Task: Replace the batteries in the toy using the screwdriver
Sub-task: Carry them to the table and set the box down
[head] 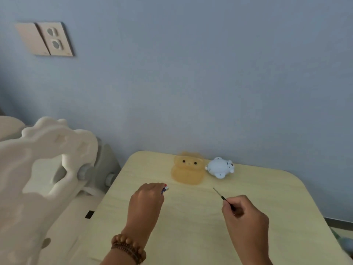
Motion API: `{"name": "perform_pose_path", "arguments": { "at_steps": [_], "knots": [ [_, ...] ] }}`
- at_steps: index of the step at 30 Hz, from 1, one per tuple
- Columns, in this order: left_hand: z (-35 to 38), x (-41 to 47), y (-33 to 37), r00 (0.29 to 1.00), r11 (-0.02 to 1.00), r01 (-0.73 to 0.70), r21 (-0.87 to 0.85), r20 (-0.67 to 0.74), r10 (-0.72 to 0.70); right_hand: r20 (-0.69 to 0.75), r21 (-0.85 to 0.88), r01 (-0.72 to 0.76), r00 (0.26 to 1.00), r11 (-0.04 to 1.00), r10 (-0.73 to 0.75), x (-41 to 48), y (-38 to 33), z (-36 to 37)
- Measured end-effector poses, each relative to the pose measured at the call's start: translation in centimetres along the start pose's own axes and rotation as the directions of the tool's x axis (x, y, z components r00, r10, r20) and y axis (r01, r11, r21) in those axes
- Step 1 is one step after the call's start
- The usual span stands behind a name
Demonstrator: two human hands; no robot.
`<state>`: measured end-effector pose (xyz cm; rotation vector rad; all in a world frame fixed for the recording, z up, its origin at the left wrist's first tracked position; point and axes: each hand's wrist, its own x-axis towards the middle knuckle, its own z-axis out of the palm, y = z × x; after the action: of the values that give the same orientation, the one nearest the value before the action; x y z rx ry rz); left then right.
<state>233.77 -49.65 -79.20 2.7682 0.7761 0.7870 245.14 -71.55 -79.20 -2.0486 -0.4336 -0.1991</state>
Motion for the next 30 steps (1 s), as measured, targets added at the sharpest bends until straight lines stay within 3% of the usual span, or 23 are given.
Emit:
{"name": "perform_pose_path", "arguments": {
  "at_steps": [11,15,19,25,30],
  "knots": [
    [3.1,-2.9,-0.5,0.988,0.983,0.032,0.182,0.141,-0.058,-0.058,-0.339,-0.082,0.996,0.937,0.066,-2.2,3.9,2.1],
    [4.0,-3.7,-0.4,0.991,0.957,0.03,0.289,0.113,-0.066,-0.077,-0.378,0.039,0.994,0.925,-0.074,-2.5,4.9,2.8],
    [5.0,-4.5,0.7,0.955,0.929,0.071,0.364,0.243,-0.168,-0.002,-0.359,0.067,0.997,0.931,-0.072,-2.2,5.8,3.1],
    [5.7,-4.4,1.6,0.919,0.917,0.155,0.368,0.286,-0.27,0.074,-0.353,0.085,0.995,0.932,-0.063,-1.5,6.3,3.1],
    [5.9,-4.1,1.4,0.933,0.922,0.14,0.361,0.264,-0.245,0.079,-0.415,0.09,0.995,0.905,-0.063,-1.5,5.8,3.3]
  ]
}}
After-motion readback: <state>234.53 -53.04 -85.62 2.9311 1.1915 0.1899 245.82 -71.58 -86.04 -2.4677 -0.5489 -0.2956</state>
